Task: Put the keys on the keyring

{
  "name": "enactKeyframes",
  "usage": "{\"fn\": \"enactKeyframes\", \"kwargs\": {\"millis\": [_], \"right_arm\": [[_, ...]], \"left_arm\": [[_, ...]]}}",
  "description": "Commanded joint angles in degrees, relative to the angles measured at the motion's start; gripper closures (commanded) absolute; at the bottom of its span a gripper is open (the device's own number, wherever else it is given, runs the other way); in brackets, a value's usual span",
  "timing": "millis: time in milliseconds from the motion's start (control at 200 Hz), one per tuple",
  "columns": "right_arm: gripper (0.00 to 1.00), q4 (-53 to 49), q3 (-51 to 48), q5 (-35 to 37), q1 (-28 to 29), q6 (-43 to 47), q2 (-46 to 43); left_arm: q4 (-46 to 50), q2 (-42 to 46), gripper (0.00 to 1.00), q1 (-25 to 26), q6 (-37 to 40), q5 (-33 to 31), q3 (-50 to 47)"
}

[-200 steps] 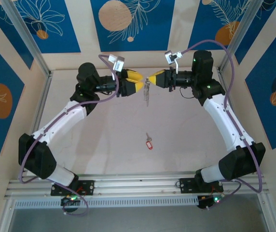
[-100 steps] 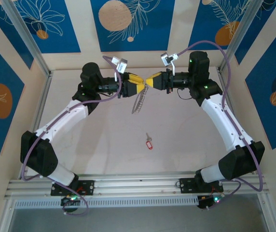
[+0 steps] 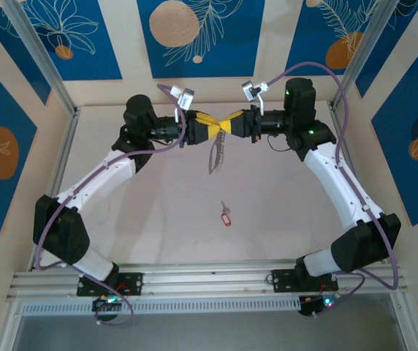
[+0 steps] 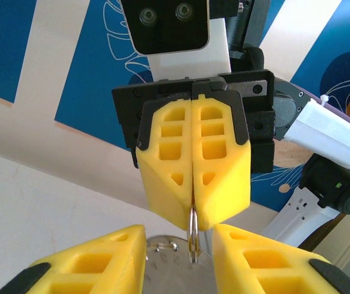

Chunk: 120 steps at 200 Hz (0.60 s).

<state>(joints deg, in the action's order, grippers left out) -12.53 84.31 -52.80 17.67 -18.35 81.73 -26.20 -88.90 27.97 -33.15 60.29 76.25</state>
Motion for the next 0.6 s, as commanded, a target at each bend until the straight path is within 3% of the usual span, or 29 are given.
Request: {"fn": "enactKeyframes", "kwargs": {"millis": [0,190,350,465,595], "right_arm": [[1.0,-0.64,0.9,-1.57,0.44,0.88,0.17],[1.0,-0.56,0.69,-1.53,0.52,0.99,0.2],[1.0,-0.34,0.7,-1.17,0.44,0.78,0.12],[1.0,0.26,0.72,0.02,0.31,-0.13,-0.11],[0.65,9.44,-4.08,2.91,-3.91,-8.8,-3.8]], "left_arm": [[-3.26,-0.81,0.68,-0.34,-1.54,1.75,1.58],[-5.14,-1.68,0.77,-0.12,-3.49,2.54,1.62],[-5.12,-1.71,1.0,0.15,-3.54,2.96,1.19],[-5.08,-1.6,1.0,0.31,-3.33,2.88,0.83],[-6.9,-0.88,1.0,0.24,-3.58,1.05,-0.6]]}}
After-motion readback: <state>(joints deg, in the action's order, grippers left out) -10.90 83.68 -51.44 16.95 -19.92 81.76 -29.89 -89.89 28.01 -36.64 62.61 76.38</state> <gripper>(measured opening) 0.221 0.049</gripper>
